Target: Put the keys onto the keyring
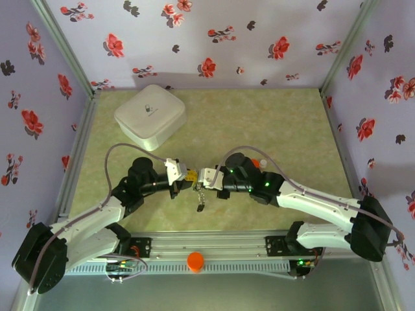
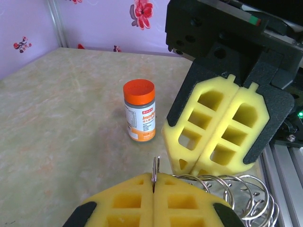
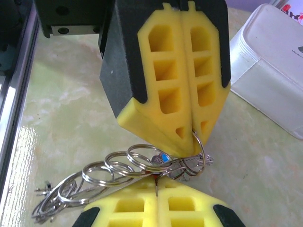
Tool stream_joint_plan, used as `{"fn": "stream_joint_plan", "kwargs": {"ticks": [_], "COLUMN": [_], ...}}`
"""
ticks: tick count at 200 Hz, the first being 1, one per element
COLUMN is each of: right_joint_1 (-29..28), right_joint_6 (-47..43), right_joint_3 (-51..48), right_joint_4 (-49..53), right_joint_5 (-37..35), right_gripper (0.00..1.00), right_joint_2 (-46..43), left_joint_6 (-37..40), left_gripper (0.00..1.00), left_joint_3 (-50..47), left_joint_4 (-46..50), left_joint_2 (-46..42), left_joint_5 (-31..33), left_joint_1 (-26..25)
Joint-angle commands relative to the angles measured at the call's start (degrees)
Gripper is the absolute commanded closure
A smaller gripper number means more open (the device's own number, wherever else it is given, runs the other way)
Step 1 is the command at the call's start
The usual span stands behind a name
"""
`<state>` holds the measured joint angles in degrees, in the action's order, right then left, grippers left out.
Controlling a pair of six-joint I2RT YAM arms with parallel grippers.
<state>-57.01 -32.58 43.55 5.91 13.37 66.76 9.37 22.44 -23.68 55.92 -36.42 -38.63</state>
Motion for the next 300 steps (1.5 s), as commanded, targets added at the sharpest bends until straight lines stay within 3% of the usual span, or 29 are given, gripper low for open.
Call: {"fn": "stream_joint_plan", "kwargs": {"ticks": [1,40,65,85,107,143,231,300], "right_joint_1": [-0.8,0.3,4.6,8.3,8.8,8.8,8.8,8.8], "right_joint_6": [-1.5,0.4,3.5,7.2,9.8,11.2,12.8,12.8], "right_joint_3": [1.1,-1.8,-2.0,-0.7,-0.4,-0.4,-0.8,0.5], "right_joint_4": [2.0,-0.4,3.1,6.4,3.5,-2.5,-6.8,-6.1], "right_joint_5": [-1.5,-4.6,3.3,13.9,17.6,19.1,17.8,20.0], "right_gripper": [1.00,0.80,0.75,0.76,0.78,0.85,0.79,0.85], "right_joint_2": [0.2,-3.7,-6.4,-6.7,-5.7,-2.7,-1.6,0.7], "left_joint_6": [-0.8,2.0,4.4,5.8,6.5,6.7,6.9,6.9], "left_gripper": [1.00,1.00,1.00,1.00,1.00,1.00,1.00,1.00], "left_joint_3": [1.8,0.4,-0.4,-0.5,-0.5,-0.5,0.1,0.1], "left_joint_4": [-5.5,-5.8,-5.9,-5.9,-5.8,-5.8,-4.4,-4.2], "left_joint_2": [-0.5,-1.1,-1.4,-1.4,-1.2,-0.7,-0.5,-0.5], "left_joint_5": [1.3,-0.8,-1.8,-3.1,-4.5,-6.2,-7.4,-7.5], "left_joint_1": [-0.2,-0.3,-0.2,-0.2,-0.2,-0.2,-0.5,-1.1]}}
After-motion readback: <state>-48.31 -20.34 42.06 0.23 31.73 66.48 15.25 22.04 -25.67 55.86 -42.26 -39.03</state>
